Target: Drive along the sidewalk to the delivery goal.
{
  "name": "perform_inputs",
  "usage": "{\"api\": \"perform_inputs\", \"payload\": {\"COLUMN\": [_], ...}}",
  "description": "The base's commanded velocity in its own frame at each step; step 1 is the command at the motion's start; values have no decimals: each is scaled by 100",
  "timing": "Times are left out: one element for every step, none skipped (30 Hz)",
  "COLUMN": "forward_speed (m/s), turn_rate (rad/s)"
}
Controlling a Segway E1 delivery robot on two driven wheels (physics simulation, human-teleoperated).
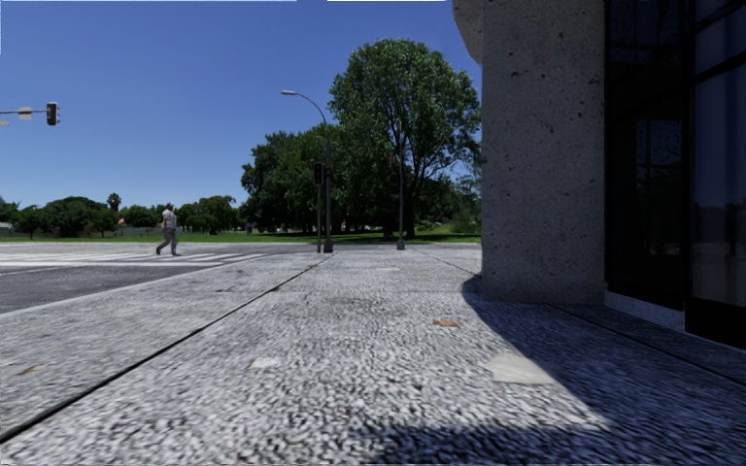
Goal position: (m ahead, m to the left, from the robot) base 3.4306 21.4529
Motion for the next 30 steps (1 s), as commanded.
{"api": "perform_inputs", "payload": {"forward_speed": [200,200,200,200,200,200,200,200,200,200,200,200,200,200,200,200,200,200,200,200,200,200,200,200,200,200,200,200,200,200], "turn_rate": [0,0,0,0,0,0,0,0,0,0,0,0,0,0,0,0,0,0,0,0,0,0,0,0,0,0,0,0,0,0]}}
